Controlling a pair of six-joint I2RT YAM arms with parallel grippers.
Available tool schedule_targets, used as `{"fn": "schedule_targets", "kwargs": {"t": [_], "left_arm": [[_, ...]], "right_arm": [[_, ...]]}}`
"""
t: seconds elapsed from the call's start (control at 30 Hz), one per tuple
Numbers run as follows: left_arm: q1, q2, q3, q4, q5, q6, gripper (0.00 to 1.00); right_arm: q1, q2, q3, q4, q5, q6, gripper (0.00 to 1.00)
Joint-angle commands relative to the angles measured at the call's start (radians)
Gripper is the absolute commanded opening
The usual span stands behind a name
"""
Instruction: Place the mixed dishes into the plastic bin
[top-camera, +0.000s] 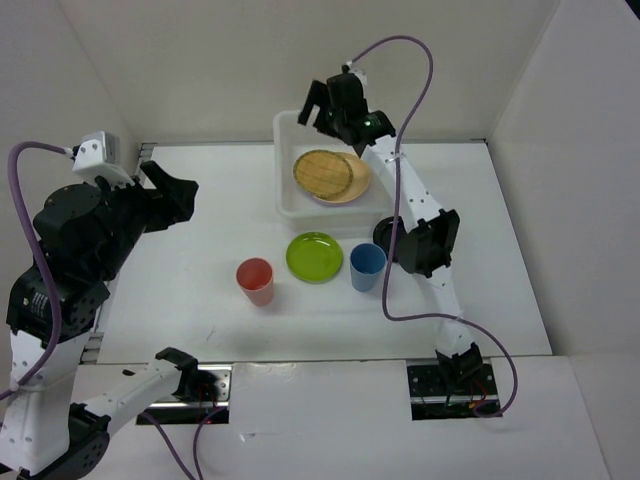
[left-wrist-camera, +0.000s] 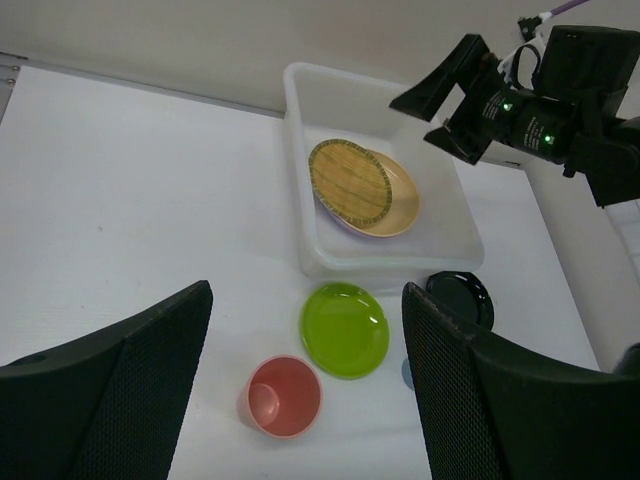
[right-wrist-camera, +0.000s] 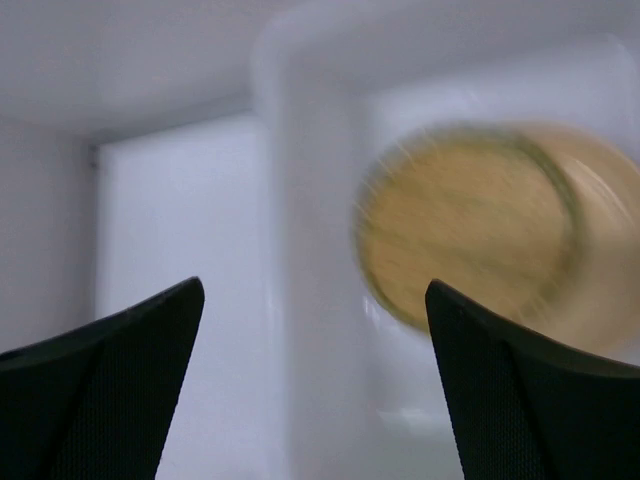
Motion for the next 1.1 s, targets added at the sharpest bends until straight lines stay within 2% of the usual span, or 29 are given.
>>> {"fn": "schedule_targets", "kwargs": {"t": [0.0, 0.07, 0.1, 0.17, 0.2, 0.3, 0.33, 0.43, 0.47, 0.53, 0.57, 0.63, 0.67, 0.73, 0.77, 0.8, 0.83, 0.87, 0.9, 0.93, 1.0, 1.07], "left_arm": [[0.006, -0.009, 0.001, 0.027, -0.007, 0.008, 0.83], [0.006, -0.009, 0.001, 0.027, -0.007, 0.017, 0.83], [0.006, -0.009, 0.001, 0.027, 0.004, 0.017, 0.83], [0.006, 0.001, 0.001, 0.027, 0.016, 0.017, 0.83], [0.006, 0.001, -0.011, 0.037, 0.016, 0.028, 0.83], [0.006, 0.010, -0.022, 0.047, 0.026, 0.028, 0.83], [0.006, 0.010, -0.022, 0.047, 0.026, 0.037, 0.83], [0.006, 0.010, -0.033, 0.067, 0.026, 0.048, 0.83], [0.006, 0.010, -0.033, 0.067, 0.026, 0.048, 0.85], [0.006, 0.019, -0.042, 0.085, 0.026, 0.059, 0.85], [0.006, 0.019, -0.042, 0.085, 0.026, 0.070, 0.85], [0.006, 0.030, -0.054, 0.103, 0.039, 0.079, 0.86], [0.006, 0.039, -0.063, 0.104, 0.058, 0.079, 0.86], [0.006, 0.050, -0.072, 0.116, 0.081, 0.079, 0.86], [0.006, 0.059, -0.083, 0.125, 0.096, 0.079, 0.86], [0.006, 0.070, -0.083, 0.125, 0.122, 0.088, 0.86], [0.006, 0.070, -0.083, 0.125, 0.134, 0.088, 0.86], [0.006, 0.082, -0.083, 0.125, 0.148, 0.088, 0.86], [0.006, 0.094, -0.083, 0.125, 0.168, 0.088, 0.86], [0.015, 0.105, -0.074, 0.125, 0.179, 0.099, 0.86], [0.015, 0.105, -0.074, 0.125, 0.208, 0.099, 0.86], [0.015, 0.114, -0.074, 0.125, 0.217, 0.099, 0.86]], "right_arm": [[-0.020, 0.049, 0.235, -0.291, 0.099, -0.036, 0.95], [-0.038, -0.022, 0.254, -0.305, 0.071, -0.027, 0.97], [-0.038, 0.003, 0.342, -0.413, 0.094, -0.027, 0.97], [-0.038, -0.057, 0.323, -0.459, 0.109, -0.044, 0.97], [-0.038, -0.057, 0.396, -0.487, 0.129, -0.044, 0.97], [-0.038, -0.167, 0.348, -0.529, 0.155, -0.088, 0.97], [-0.038, -0.253, 0.321, -0.529, 0.166, -0.088, 0.97], [-0.038, -0.371, 0.271, -0.529, 0.178, -0.076, 0.97], [-0.038, -0.463, 0.244, -0.529, 0.192, -0.076, 0.97], [-0.038, -0.557, 0.109, -0.529, 0.192, -0.064, 0.97], [-0.038, -0.650, -0.025, -0.529, 0.180, -0.055, 0.97], [-0.038, -0.745, -0.182, -0.520, 0.194, -0.027, 0.97], [-0.038, -0.852, -0.368, -0.501, 0.233, -0.027, 0.97], [-0.056, -0.998, -0.617, -0.309, 0.255, -0.016, 0.97], [-0.098, -1.075, -0.863, -0.229, 0.149, -0.016, 0.97], [-0.156, -1.215, -0.978, -0.149, 0.078, -0.016, 0.95], [-0.284, -1.273, -1.078, -0.030, 0.015, -0.007, 0.94], [-0.343, -1.318, -1.244, 0.011, -0.040, 0.002, 0.92], [-0.401, -1.377, -1.311, 0.037, -0.140, 0.002, 0.89], [-0.494, -1.399, -1.429, 0.083, -0.177, 0.002, 0.89], [-0.556, -1.437, -1.532, 0.123, -0.232, 0.015, 0.81], [-0.627, -1.438, -1.664, 0.183, -0.265, 0.027, 0.78]]}}
